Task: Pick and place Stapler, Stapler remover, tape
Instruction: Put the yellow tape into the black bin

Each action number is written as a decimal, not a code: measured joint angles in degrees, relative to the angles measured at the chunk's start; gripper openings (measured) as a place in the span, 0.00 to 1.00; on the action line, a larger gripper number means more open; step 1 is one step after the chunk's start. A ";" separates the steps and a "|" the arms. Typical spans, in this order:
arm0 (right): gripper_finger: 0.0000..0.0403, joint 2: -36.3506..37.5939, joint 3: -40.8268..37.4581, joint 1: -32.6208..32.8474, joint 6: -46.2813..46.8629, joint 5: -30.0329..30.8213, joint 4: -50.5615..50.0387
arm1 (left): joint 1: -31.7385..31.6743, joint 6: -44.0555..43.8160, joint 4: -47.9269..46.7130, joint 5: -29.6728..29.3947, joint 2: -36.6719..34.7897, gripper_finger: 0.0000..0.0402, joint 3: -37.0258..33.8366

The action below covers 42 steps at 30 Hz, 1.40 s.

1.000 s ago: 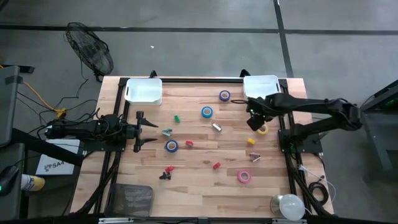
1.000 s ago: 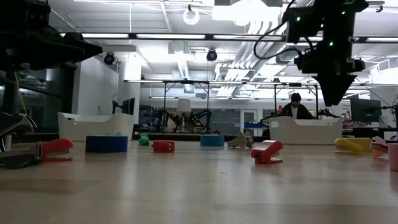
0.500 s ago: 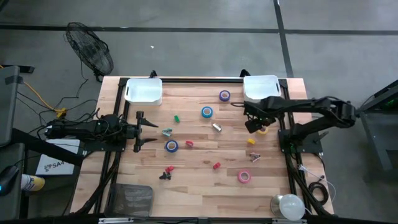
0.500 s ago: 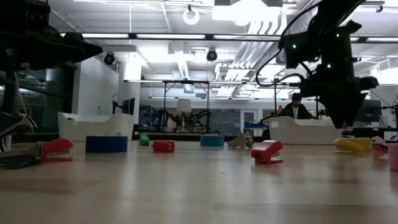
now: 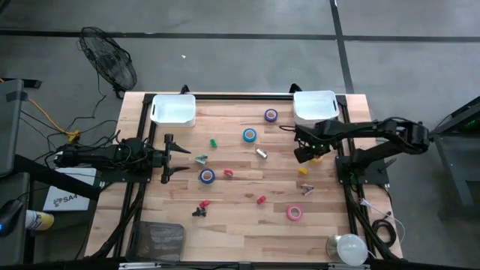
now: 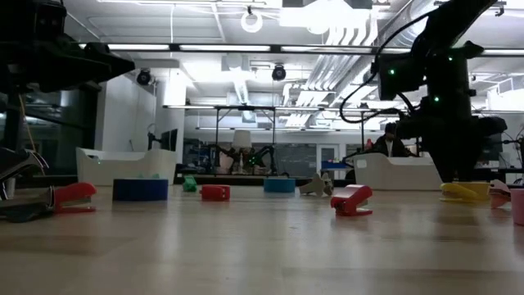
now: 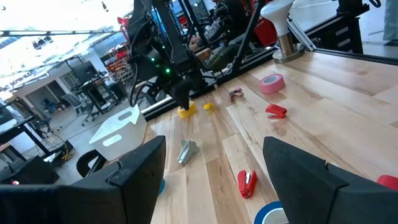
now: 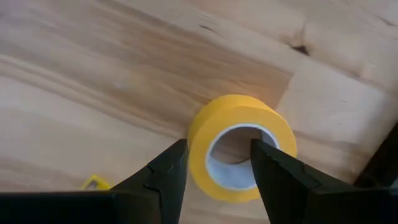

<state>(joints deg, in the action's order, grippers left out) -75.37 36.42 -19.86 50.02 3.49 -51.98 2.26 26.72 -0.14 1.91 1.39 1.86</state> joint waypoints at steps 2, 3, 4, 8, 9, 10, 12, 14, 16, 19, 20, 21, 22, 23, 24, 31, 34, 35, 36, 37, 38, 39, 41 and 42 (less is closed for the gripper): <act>0.42 0.00 -1.12 0.00 0.11 0.11 1.34 | -0.02 0.00 0.00 0.00 0.00 0.66 0.00; 0.42 0.00 -1.73 0.00 0.07 0.09 2.32 | -0.02 0.00 0.00 0.00 0.02 0.66 -0.01; 0.41 0.00 -2.31 0.00 0.05 -0.09 3.26 | -0.01 0.00 0.00 0.00 0.02 0.66 -0.01; 0.40 0.00 -3.92 0.00 -1.50 -1.04 7.40 | -0.02 0.00 -0.02 -0.01 0.01 0.66 -0.01; 0.39 0.00 -4.19 0.00 -2.12 -1.36 8.13 | -0.02 0.00 0.00 0.00 0.00 0.66 -0.01; 0.38 0.00 -4.48 0.00 -2.53 -1.57 8.78 | 0.00 0.00 0.00 0.00 0.00 0.66 0.01; 0.37 0.00 -5.05 0.00 -3.63 -2.30 9.61 | -0.01 0.00 0.00 0.00 0.02 0.66 0.01; 0.34 0.07 -5.44 0.00 -4.03 -2.56 10.27 | 0.00 0.00 0.00 0.00 0.02 0.66 0.01; 0.31 0.11 -5.63 0.00 -5.02 -2.56 10.40 | 0.00 0.00 -0.02 0.00 0.02 0.66 -0.01; 0.26 0.15 -5.82 0.00 -5.50 -2.49 10.40 | -0.01 0.00 0.00 0.00 0.00 0.66 -0.01; 0.23 0.15 -5.85 0.00 -5.69 -2.49 10.39 | 0.00 0.00 0.00 0.00 0.00 0.66 0.00; 0.21 0.15 -5.87 0.00 -6.17 -2.52 10.40 | -0.01 0.00 0.00 0.00 0.00 0.66 0.00; 0.18 0.15 -5.87 0.00 -6.62 -2.54 10.40 | -0.02 0.00 0.00 0.00 0.00 0.66 -0.01; 0.16 0.15 -5.87 0.00 -6.89 -2.54 10.49 | 0.00 0.00 0.00 0.00 0.02 0.66 0.01; 0.13 0.15 -5.87 0.00 -7.03 -2.58 10.60 | -0.02 0.00 -0.02 0.00 0.00 0.66 0.01; 0.09 0.11 -6.00 0.00 -11.11 -2.72 11.64 | 0.00 0.00 0.00 0.00 0.02 0.66 -0.01; 0.09 0.11 -5.99 0.25 -12.26 -2.66 11.96 | -0.02 0.00 0.00 -0.01 0.02 0.66 0.01; 0.09 0.10 -5.77 0.55 -12.58 -2.37 11.85 | -0.01 0.00 0.00 0.00 0.01 0.66 -0.01; 0.09 -0.02 -5.37 1.02 -12.83 -1.85 11.57 | 0.00 0.00 0.00 0.00 0.02 0.66 0.01; 0.09 -0.15 -4.93 1.55 -12.85 -1.10 11.60 | -0.01 0.00 0.00 -0.01 0.00 0.66 0.01; 0.09 -0.17 -4.09 2.07 -12.85 -0.14 12.05 | -0.01 0.00 -0.02 0.00 0.00 0.66 0.00; 0.09 -0.15 -3.05 2.68 -12.87 0.57 12.51 | 0.00 0.00 0.00 0.00 0.00 0.66 -0.01; 0.09 -0.04 -1.47 3.85 -13.13 0.48 12.82 | 0.00 0.00 0.00 0.00 0.00 0.66 0.01; 0.09 -0.06 -0.72 4.54 -13.68 0.39 13.04 | -0.02 0.00 0.00 0.00 0.02 0.66 0.01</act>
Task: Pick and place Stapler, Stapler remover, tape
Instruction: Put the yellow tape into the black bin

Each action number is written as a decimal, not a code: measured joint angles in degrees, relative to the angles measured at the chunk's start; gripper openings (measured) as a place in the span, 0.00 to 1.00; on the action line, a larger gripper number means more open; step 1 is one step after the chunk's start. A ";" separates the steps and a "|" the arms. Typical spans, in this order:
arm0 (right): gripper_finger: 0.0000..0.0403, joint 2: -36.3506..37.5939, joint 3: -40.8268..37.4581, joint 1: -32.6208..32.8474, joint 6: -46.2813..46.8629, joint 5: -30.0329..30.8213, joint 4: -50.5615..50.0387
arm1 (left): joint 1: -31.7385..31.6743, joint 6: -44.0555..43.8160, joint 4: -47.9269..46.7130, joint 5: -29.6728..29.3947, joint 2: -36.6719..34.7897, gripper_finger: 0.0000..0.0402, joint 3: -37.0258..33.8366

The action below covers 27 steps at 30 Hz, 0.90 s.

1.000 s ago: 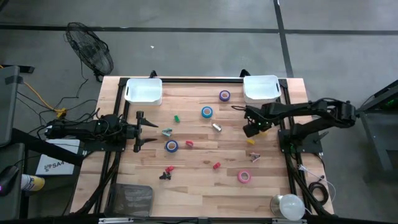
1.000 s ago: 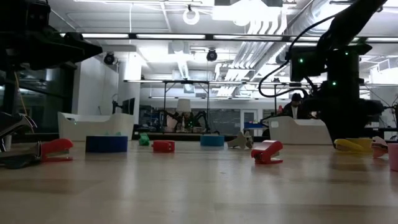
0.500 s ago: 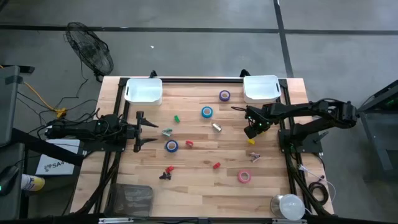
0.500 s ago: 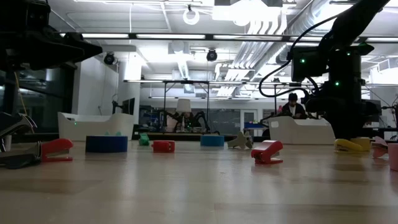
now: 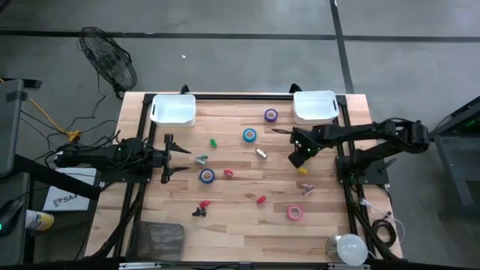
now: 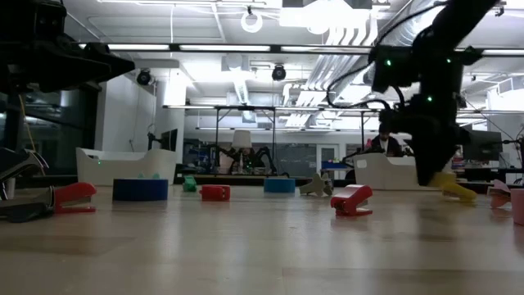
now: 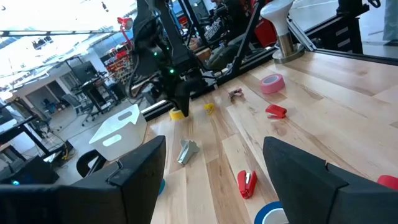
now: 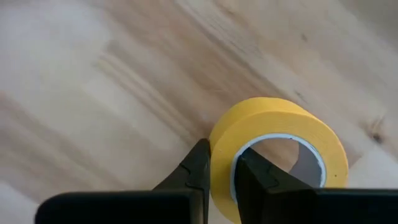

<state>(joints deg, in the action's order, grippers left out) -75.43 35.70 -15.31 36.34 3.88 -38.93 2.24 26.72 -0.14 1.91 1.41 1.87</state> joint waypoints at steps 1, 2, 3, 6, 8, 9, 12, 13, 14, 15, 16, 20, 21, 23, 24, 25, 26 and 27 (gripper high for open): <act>0.09 0.00 0.79 0.64 -0.64 -0.51 0.23 | 0.00 0.00 0.00 0.00 -0.02 0.66 0.00; 0.09 0.00 1.89 1.26 -1.15 -1.29 0.93 | 0.02 0.00 0.00 0.00 0.00 0.66 0.00; 0.09 0.00 3.08 1.89 -1.75 -1.44 1.72 | 0.02 0.00 0.00 0.00 -0.02 0.66 0.00; 0.09 0.02 5.99 3.82 -3.23 -1.77 2.00 | 0.00 0.00 0.00 0.00 -0.02 0.66 -0.02; 0.09 0.02 7.74 4.96 -4.07 -1.69 1.94 | 0.00 0.00 0.00 0.00 -0.02 0.66 0.00; 0.09 0.02 8.60 5.54 -4.56 -1.50 2.34 | 0.02 0.00 0.00 0.00 -0.02 0.66 -0.02; 0.09 0.03 10.30 7.28 -6.23 -0.75 2.40 | 0.01 0.00 0.00 0.00 -0.02 0.66 0.00; 0.09 0.04 10.71 7.82 -7.02 -0.61 3.03 | 0.01 0.00 0.00 0.00 -0.01 0.66 -0.01; 0.09 0.04 11.03 8.36 -8.29 -0.66 4.24 | 0.02 0.00 -0.01 0.00 -0.02 0.66 -0.01; 0.09 0.03 11.35 8.91 -9.63 -0.71 5.66 | 0.02 0.00 0.00 0.00 -0.02 0.66 0.00; 0.09 0.04 11.50 9.35 -10.59 -0.84 7.23 | 0.01 0.00 0.00 0.00 -0.01 0.66 -0.01; 0.09 0.04 11.37 10.64 -14.86 -0.77 14.94 | 0.00 1.35 1.37 -0.72 -0.02 0.66 -0.02; 0.09 0.04 11.37 11.00 -16.17 -0.50 16.53 | 0.02 3.54 2.83 -1.50 -0.08 0.66 -0.02; 0.09 0.04 11.37 11.74 -18.60 0.21 20.14 | 0.02 8.07 4.47 -2.88 -0.13 0.66 -0.02; 0.09 0.04 11.37 12.14 -19.64 0.45 21.90 | 0.02 9.63 4.45 -3.51 -0.13 0.66 -0.02; 0.09 0.04 11.37 12.57 -20.59 0.67 23.65 | 0.00 10.56 4.07 -3.75 -0.09 0.66 -0.02; 0.09 0.04 11.37 13.01 -21.74 0.77 25.54 | 0.01 10.95 3.98 -3.89 -0.06 0.66 -0.02; 0.09 0.04 11.37 13.48 -23.05 0.80 27.69 | 0.02 10.99 3.98 -4.01 -0.08 0.66 -0.02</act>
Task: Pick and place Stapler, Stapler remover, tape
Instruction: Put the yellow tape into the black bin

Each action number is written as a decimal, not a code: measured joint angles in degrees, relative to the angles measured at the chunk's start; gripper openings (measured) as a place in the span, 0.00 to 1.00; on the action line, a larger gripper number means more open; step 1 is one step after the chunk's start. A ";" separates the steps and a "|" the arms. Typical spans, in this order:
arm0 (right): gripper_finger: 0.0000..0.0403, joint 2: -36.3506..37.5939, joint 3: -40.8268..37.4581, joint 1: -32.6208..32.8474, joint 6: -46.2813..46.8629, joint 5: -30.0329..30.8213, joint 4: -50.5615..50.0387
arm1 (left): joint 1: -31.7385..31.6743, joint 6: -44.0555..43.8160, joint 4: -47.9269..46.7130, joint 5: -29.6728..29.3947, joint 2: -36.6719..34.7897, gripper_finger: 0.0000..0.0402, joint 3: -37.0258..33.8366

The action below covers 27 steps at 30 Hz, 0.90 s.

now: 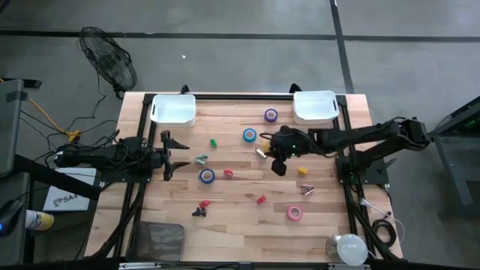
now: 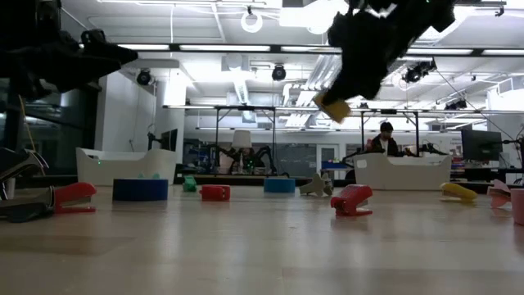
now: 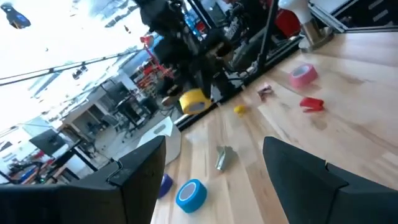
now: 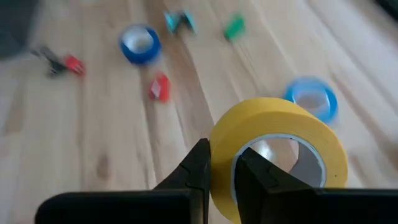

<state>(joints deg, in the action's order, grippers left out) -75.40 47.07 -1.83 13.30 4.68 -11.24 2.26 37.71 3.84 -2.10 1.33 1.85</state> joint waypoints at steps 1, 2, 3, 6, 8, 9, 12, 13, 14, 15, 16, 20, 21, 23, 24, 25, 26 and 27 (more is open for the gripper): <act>0.09 0.00 0.00 0.47 -1.43 -0.01 1.89 | -0.01 -0.02 -0.12 -0.01 -0.02 0.66 0.00; 0.09 0.00 0.00 0.91 -2.88 -0.15 3.56 | -0.01 -0.02 -0.51 -0.01 -0.05 0.66 0.00; 0.09 0.00 0.00 1.27 -4.15 -0.51 5.18 | 0.00 -0.01 -0.99 -0.01 -0.04 0.66 0.00; 0.09 0.00 0.00 2.12 -7.35 -2.57 9.54 | 0.00 -0.10 -0.39 -0.30 -0.03 0.66 0.00; 0.09 0.00 0.00 2.61 -9.06 -3.76 11.96 | 0.00 -0.48 -0.11 -0.61 -0.05 0.66 0.00; 0.09 0.00 0.00 2.82 -9.92 -4.39 13.06 | 0.00 -0.48 -0.32 -0.62 -0.03 0.66 0.00; 0.09 0.00 0.00 3.20 -13.16 -6.88 16.90 | 0.00 -0.47 -0.91 -0.69 -0.02 0.66 0.00; 0.09 0.00 0.00 3.22 -13.97 -7.82 17.88 | 0.00 -0.34 -0.93 -0.66 -0.03 0.66 0.00; 0.09 0.00 0.00 3.24 -14.64 -8.68 18.75 | 0.00 0.11 -0.73 -0.69 -0.01 0.66 0.00; 0.09 0.00 0.00 3.22 -14.90 -9.26 19.32 | 0.00 0.37 -0.66 -0.69 -0.01 0.66 0.00; 0.09 0.00 0.00 3.22 -15.20 -9.42 19.78 | 0.00 0.43 -0.62 -0.67 -0.01 0.66 0.00; 0.09 0.00 0.00 3.27 -16.89 -9.43 21.41 | 0.00 -2.43 0.03 0.64 -0.01 0.66 0.00; 0.09 0.00 0.00 3.28 -17.02 -9.43 21.89 | 0.00 -3.35 -0.12 1.17 -0.01 0.66 0.00; 0.09 0.00 0.00 3.28 -17.31 -9.45 22.73 | 0.00 -4.51 -0.82 1.65 -0.01 0.66 0.00; 0.09 0.00 0.00 3.30 -17.45 -9.45 23.19 | 0.00 -5.24 -1.05 1.70 -0.01 0.66 0.00; 0.09 0.00 0.00 3.37 -17.77 -9.43 23.42 | 0.00 -6.20 -1.06 1.70 -0.01 0.66 0.00; 0.09 0.00 0.00 3.39 -18.11 -9.45 23.51 | 0.00 -6.98 -1.05 1.70 0.01 0.66 0.00; 0.09 0.00 0.00 3.39 -18.28 -9.45 23.52 | 0.00 -7.64 -1.03 1.55 0.01 0.66 0.00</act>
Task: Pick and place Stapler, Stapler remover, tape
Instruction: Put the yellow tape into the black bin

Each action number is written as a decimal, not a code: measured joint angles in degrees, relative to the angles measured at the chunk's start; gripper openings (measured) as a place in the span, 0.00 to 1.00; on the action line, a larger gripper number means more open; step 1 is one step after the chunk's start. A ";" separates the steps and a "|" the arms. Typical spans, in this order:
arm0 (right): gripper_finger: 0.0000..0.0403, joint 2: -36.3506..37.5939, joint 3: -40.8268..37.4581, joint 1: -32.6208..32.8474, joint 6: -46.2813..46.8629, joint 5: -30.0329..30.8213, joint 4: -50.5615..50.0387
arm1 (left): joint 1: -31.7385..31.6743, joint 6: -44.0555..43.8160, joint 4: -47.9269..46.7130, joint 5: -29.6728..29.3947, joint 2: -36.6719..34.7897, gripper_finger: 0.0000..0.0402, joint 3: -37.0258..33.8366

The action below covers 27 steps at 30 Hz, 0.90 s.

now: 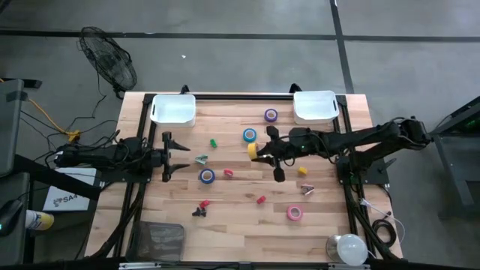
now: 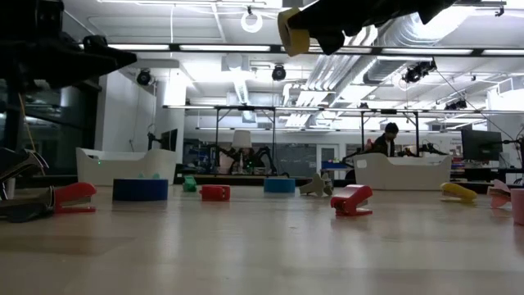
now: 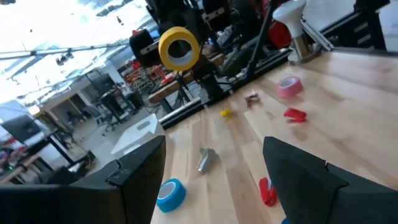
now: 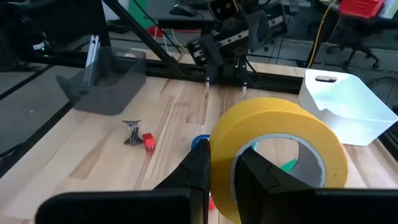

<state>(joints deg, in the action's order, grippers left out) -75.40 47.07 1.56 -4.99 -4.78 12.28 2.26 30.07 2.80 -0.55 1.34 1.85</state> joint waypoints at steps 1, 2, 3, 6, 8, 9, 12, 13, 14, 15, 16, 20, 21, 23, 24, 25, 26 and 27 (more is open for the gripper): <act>0.09 0.00 0.00 0.00 -0.01 -0.02 -0.01 | 0.00 -0.72 0.04 -0.24 0.00 0.66 0.00; 0.09 0.00 0.00 0.00 -0.02 0.01 -0.02 | 0.00 -1.50 0.05 -0.37 0.00 0.66 0.00; 0.09 0.00 0.00 0.00 -0.03 0.02 -0.01 | 0.00 -2.04 0.05 -0.38 0.00 0.66 0.00; 0.09 0.00 0.00 0.00 -0.03 0.02 -0.01 | 0.00 -2.32 0.63 -0.84 0.00 0.66 0.00; 0.09 0.00 0.00 0.00 -0.03 0.07 -0.01 | 0.03 -3.16 1.58 -4.23 0.00 0.66 0.00; 0.09 -0.13 0.00 0.00 -0.07 0.08 0.06 | 0.03 -3.83 1.90 -7.78 0.00 0.66 0.00; 0.09 -1.30 0.00 0.00 -0.31 0.09 1.63 | -0.02 -6.34 1.35 -17.09 0.01 0.66 0.00; 0.09 -1.91 0.00 0.00 -0.45 0.07 2.40 | 0.00 -6.55 1.28 -18.86 0.02 0.66 0.00; 0.09 -2.80 0.00 0.00 -0.54 0.05 3.38 | 0.00 -6.87 1.32 -20.26 0.02 0.66 0.00; 0.09 -3.69 0.00 0.00 -0.64 -0.09 4.54 | 0.00 -6.96 1.32 -21.13 0.02 0.66 0.00; 0.09 -4.65 0.00 0.00 -0.66 -0.44 5.71 | 0.00 -7.00 1.32 -21.40 0.02 0.66 0.00; 0.09 -9.20 0.00 -0.17 -1.03 -5.43 13.13 | -0.02 -5.89 4.69 -19.07 0.06 0.66 0.00; 0.09 -10.36 0.00 -0.17 -1.15 -7.03 15.57 | -0.02 -5.26 5.75 -18.12 0.24 0.66 0.00; 0.09 -12.53 0.02 -0.41 -1.76 -10.36 20.32 | -0.02 -4.80 7.27 -15.93 0.39 0.66 0.00; 0.09 -13.57 0.09 -0.53 -2.32 -12.28 22.58 | -0.02 -4.79 7.89 -15.01 0.44 0.66 0.00; 0.09 -14.55 0.30 -0.72 -2.89 -14.09 24.63 | -0.02 -4.80 8.62 -14.66 0.44 0.66 0.00; 0.09 -15.47 0.62 -0.96 -3.13 -15.87 26.02 | 0.00 -4.85 9.22 -14.58 0.55 0.66 0.00; 0.09 -16.47 1.15 -1.28 -3.11 -17.73 27.13 | 0.00 -5.15 10.12 -14.56 0.79 0.66 0.00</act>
<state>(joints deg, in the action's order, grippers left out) -91.87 48.22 0.28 -8.10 -22.50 39.41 2.26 24.92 12.92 -15.11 2.14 1.85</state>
